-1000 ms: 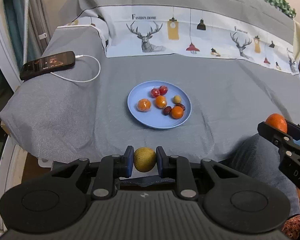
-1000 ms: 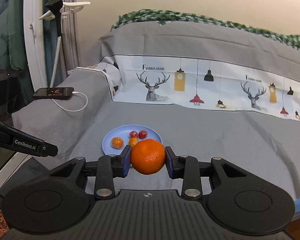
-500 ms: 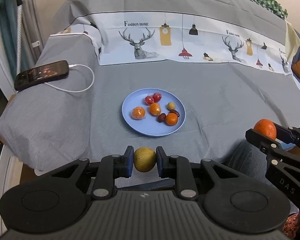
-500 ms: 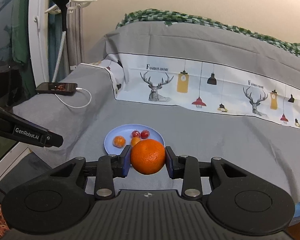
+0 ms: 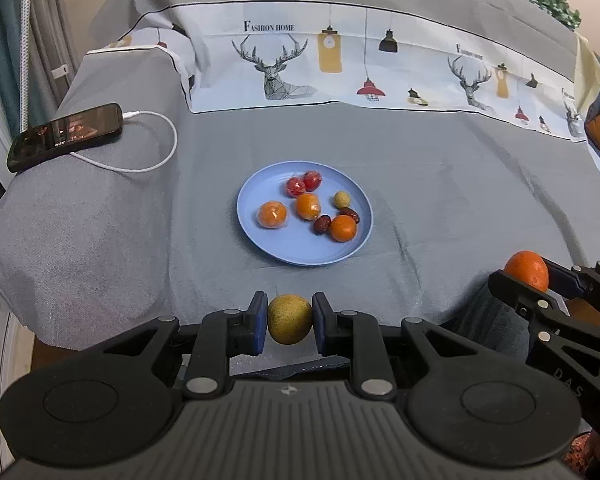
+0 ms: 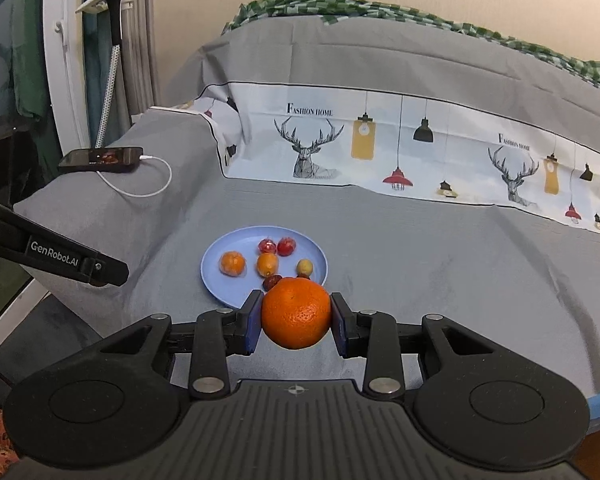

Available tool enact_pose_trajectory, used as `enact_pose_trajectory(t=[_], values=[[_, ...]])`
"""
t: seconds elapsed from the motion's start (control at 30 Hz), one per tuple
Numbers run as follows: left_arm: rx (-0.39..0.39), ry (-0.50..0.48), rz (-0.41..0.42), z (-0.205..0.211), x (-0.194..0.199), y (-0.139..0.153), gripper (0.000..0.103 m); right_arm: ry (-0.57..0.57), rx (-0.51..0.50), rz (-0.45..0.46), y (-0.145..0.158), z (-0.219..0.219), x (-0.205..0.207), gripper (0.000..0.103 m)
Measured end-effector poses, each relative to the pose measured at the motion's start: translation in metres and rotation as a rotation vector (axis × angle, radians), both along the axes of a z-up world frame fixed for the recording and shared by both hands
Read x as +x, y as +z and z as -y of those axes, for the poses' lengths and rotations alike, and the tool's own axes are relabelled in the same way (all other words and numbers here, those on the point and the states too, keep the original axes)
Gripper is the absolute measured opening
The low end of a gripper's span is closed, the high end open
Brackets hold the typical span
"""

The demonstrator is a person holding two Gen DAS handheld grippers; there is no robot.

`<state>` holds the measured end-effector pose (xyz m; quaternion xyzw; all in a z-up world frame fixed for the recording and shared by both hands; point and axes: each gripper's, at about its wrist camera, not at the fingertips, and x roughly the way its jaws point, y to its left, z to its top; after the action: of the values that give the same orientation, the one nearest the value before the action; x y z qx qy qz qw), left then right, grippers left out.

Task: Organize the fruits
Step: 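Carry both fruits over the blue plate and release them onto it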

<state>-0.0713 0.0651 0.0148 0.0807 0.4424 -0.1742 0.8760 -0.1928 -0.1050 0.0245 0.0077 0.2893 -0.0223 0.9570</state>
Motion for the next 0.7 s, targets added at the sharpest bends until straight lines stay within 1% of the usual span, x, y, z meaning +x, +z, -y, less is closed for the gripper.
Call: enact_pose_trajectory(t=[0.37,0.57,0.7], values=[[0.003,0.016,-0.031,0.006,0.034,-0.011,0.026,0.014,-0.002,-0.036,-0.011,0.005,0.028,0.036],[0.030,0.012,-0.061,0.016,0.070,-0.025,0.026,0.033,0.013,-0.071,-0.024,0.008,0.064,0.036],[0.029,0.006,-0.074,0.023,0.099,-0.038,0.026,0.049,0.011,-0.087,-0.034,0.008,0.093,0.036]])
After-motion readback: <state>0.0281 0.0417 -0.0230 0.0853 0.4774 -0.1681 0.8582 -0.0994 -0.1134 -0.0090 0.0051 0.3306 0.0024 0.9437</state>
